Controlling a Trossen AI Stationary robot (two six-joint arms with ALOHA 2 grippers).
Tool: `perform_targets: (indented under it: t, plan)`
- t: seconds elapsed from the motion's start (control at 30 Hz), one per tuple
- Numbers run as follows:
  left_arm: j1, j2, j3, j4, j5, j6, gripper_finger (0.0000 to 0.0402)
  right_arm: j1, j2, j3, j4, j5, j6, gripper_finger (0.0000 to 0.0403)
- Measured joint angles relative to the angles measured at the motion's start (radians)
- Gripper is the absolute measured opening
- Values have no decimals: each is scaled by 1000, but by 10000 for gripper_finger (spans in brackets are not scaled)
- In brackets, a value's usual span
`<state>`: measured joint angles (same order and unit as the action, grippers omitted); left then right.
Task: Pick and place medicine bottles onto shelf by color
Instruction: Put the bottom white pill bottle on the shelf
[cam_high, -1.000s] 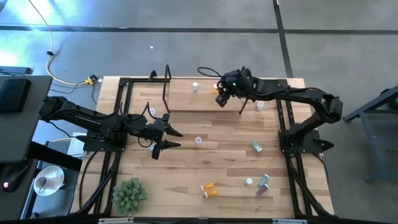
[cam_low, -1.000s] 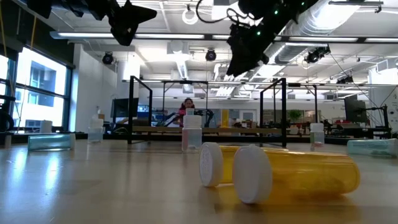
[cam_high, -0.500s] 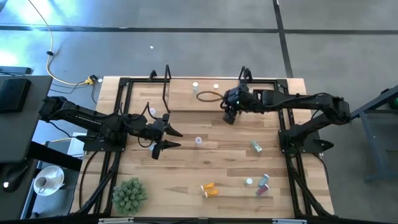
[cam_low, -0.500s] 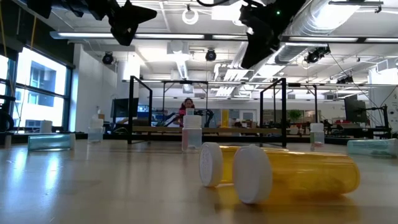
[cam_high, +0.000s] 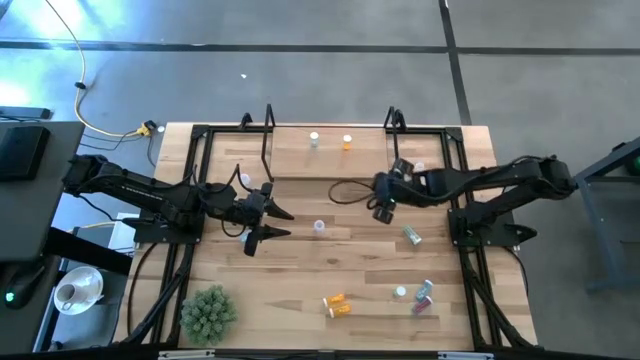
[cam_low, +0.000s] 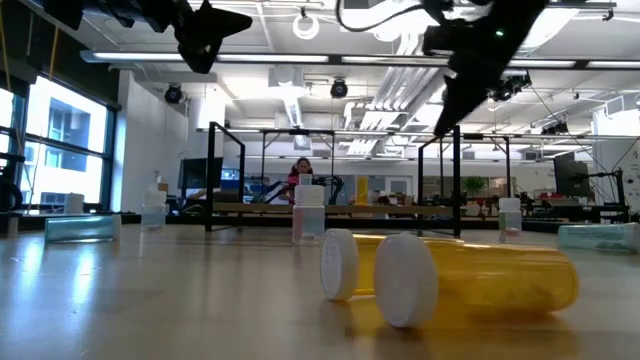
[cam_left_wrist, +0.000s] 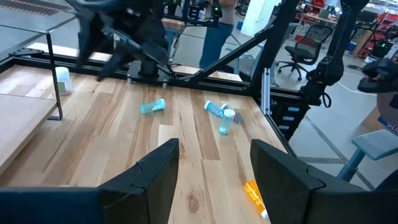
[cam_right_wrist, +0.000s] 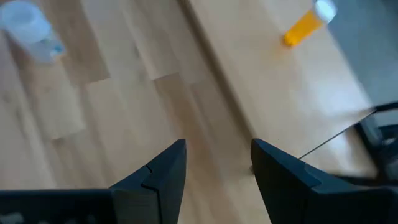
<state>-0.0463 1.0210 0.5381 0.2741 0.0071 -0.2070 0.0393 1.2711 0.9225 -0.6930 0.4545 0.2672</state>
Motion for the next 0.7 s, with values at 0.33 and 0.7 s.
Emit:
perform_targets:
  t: [0.33,0.7]
  plan:
    - [0,0,0,8,-23,0,188,159,-183,-167,194,11,172,172]
    - [0,5,0,9,-23,1,188,247,-205,-152,501,178,12,172]
